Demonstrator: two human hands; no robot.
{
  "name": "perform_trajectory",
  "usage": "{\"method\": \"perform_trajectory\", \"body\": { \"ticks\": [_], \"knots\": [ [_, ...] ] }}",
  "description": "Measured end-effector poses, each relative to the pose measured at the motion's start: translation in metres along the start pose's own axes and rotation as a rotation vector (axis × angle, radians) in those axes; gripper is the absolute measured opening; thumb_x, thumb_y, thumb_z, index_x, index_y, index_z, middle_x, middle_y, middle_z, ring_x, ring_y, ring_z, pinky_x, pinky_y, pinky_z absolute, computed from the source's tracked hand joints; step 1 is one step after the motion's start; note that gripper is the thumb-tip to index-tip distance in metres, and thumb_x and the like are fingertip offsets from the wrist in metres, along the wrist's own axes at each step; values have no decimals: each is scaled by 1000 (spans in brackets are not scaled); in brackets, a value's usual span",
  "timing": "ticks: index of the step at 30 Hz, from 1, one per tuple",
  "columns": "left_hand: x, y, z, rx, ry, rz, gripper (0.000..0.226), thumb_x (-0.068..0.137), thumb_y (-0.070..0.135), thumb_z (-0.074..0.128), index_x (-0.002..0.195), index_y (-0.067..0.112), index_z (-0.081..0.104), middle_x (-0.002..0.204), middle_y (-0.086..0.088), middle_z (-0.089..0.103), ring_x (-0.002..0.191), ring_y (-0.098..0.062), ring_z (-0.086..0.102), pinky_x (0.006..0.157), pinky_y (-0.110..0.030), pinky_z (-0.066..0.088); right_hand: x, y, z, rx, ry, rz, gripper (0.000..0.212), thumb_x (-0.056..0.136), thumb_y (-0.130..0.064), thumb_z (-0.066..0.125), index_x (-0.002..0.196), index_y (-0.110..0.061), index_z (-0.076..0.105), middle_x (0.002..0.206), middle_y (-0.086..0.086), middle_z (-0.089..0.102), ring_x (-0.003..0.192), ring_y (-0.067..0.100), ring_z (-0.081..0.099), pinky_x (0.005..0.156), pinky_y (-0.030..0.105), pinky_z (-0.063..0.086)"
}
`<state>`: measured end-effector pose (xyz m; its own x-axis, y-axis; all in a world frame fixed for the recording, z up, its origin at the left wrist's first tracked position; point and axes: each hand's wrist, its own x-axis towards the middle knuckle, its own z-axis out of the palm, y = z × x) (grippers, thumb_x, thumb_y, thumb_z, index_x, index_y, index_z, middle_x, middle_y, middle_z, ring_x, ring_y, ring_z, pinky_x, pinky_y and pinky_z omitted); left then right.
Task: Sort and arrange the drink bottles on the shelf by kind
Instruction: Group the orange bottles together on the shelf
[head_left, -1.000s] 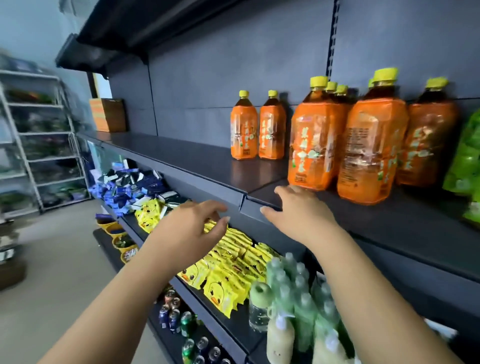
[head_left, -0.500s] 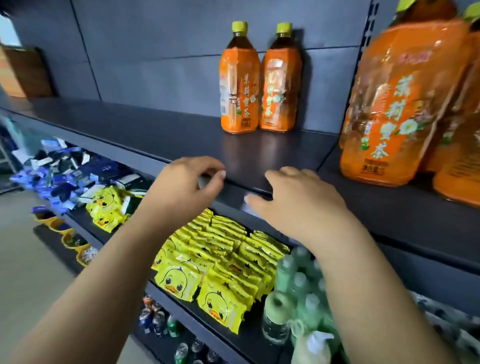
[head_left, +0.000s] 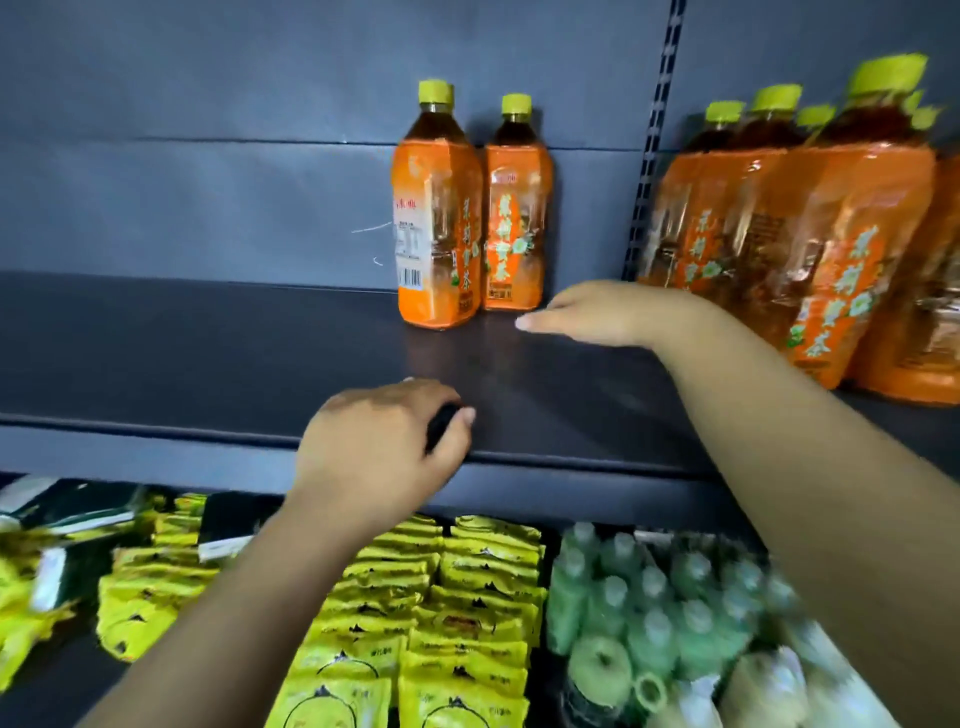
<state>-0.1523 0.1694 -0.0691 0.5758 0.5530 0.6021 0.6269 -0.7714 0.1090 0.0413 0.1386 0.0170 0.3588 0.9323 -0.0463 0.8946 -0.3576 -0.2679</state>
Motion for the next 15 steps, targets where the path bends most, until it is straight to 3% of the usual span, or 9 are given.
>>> {"method": "perform_trajectory", "body": {
  "ticks": [4, 7, 10, 15],
  "knots": [
    [3, -4, 0, 16, 48, -9, 38, 79, 47, 32, 75, 29, 65, 65, 8, 68, 51, -19, 62, 50, -19, 29, 54, 0, 3, 391, 329, 101, 47, 90, -50, 47, 115, -11, 55, 122, 9, 56, 98, 21, 51, 75, 26, 33],
    [3, -6, 3, 13, 86, 16, 34, 78, 43, 36, 71, 28, 66, 60, 8, 66, 45, -18, 59, 48, -17, 27, 84, -2, 22, 728, 493, 169, 58, 88, -50, 52, 131, -11, 43, 132, 6, 50, 117, 22, 49, 84, 26, 36],
    [2, -8, 4, 20, 105, 19, 34, 78, 43, 37, 73, 28, 66, 62, 9, 67, 47, -17, 60, 47, -18, 30, 112, 6, 38, 909, 548, 178, 76, 81, -52, 60, 139, -12, 32, 138, 7, 44, 125, 24, 45, 92, 29, 38],
    [4, -9, 10, -4, 135, 8, 32, 76, 43, 39, 74, 28, 67, 67, 11, 69, 53, -14, 63, 51, -19, 43, 149, 12, 34, 1068, 499, 105, 75, 74, -50, 69, 134, -18, 38, 130, 3, 53, 116, 22, 54, 95, 33, 44]
  ]
}}
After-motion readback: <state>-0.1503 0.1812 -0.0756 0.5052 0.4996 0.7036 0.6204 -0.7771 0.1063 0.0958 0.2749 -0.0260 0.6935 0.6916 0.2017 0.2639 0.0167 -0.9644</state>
